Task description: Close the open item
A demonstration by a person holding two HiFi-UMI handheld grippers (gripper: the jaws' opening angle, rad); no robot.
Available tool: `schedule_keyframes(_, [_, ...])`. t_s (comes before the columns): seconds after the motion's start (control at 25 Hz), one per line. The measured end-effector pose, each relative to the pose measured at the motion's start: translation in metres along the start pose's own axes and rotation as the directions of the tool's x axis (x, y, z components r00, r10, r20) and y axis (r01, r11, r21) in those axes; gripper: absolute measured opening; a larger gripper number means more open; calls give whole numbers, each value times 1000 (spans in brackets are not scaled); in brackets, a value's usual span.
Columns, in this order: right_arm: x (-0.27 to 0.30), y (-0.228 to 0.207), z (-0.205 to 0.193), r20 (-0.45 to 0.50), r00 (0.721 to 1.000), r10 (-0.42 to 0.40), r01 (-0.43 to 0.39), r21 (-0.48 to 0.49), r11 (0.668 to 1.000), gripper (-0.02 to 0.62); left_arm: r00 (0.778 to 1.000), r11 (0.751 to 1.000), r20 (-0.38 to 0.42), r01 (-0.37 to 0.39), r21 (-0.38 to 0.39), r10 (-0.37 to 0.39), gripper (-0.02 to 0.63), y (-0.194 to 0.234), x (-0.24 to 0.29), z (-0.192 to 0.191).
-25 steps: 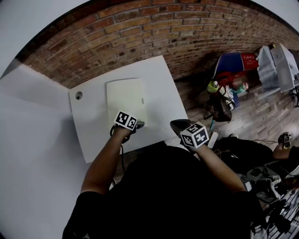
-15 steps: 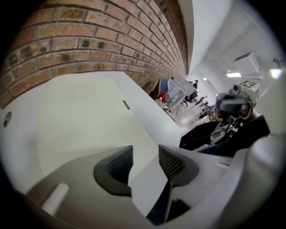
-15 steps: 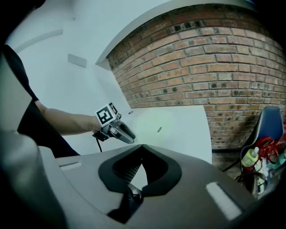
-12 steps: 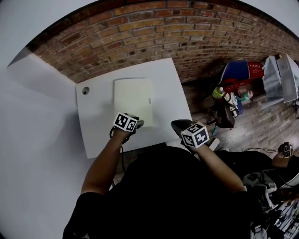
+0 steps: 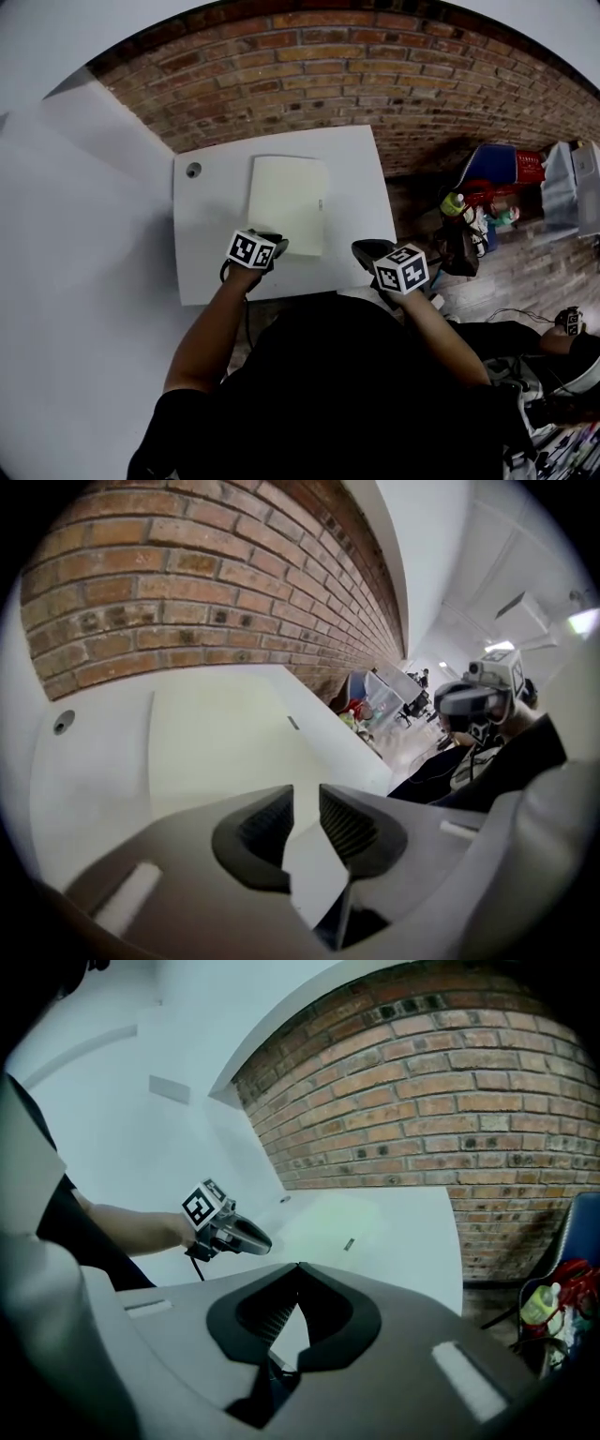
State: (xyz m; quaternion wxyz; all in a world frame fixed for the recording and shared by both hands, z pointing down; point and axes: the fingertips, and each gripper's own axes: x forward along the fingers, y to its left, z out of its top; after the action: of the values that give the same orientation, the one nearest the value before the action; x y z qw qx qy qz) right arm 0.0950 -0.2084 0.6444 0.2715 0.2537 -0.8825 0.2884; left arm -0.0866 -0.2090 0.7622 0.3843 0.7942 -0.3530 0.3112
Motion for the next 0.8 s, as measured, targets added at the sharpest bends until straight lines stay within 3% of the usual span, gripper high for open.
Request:
schedule_keyframes(0.2, [-8, -18, 25, 47, 998, -38, 39, -24, 999, 3, 997, 999, 58, -50, -7, 50, 60, 3, -25, 8])
schedule_keyframes(0.6, [-32, -50, 84, 187, 977, -107, 115, -32, 993, 2, 980, 987, 173, -120, 109, 100, 8, -20, -76, 38])
schedule_keyframes(0.8, [-33, -51, 94, 222, 968, -117, 126, -29, 992, 2, 968, 982, 219, -149, 114, 122, 5, -21, -95, 44])
